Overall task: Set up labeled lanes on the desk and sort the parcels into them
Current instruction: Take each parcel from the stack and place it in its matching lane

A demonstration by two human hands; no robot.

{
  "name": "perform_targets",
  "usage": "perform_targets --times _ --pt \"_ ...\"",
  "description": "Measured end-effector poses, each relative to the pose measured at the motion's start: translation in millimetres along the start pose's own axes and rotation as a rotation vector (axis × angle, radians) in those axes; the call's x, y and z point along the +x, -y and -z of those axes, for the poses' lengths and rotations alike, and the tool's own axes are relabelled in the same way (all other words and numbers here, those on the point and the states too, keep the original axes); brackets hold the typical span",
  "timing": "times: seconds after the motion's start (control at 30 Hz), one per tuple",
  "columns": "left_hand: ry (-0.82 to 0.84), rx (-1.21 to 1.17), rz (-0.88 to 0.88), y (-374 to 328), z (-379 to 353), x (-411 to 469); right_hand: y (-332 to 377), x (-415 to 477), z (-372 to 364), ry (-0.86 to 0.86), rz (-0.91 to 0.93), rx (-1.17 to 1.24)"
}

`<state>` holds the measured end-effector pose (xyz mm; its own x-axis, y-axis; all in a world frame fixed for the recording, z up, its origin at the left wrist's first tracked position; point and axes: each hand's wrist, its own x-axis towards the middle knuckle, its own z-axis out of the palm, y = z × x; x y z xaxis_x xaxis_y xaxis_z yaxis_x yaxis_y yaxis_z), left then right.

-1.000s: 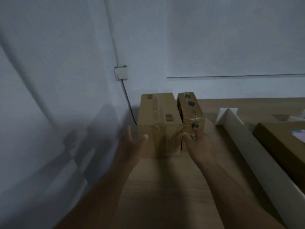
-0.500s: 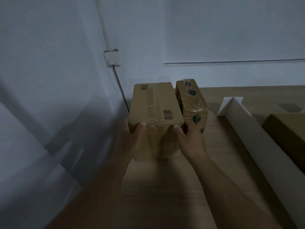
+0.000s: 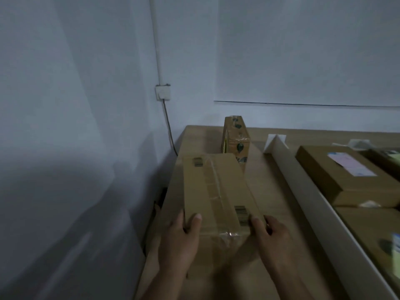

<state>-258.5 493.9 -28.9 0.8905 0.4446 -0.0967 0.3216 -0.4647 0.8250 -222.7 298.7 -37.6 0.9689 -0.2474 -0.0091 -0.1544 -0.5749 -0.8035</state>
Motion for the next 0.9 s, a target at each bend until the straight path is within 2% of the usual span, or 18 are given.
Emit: perform_targets --times 0.33,0.57,0.77,0.9 --pt "0.042 0.046 -0.013 12 -6 -146 -44 -125 82 -0.01 -0.114 0.02" --pt "0.073 -0.063 0.002 -11 -12 -173 -40 -147 110 -0.019 -0.059 0.247" --pt "0.12 -0.133 0.032 -26 -24 -183 -41 -142 131 -0.013 -0.014 0.205" --pt "0.14 -0.131 -0.013 -29 -28 -181 -39 -140 133 0.007 0.026 0.151"
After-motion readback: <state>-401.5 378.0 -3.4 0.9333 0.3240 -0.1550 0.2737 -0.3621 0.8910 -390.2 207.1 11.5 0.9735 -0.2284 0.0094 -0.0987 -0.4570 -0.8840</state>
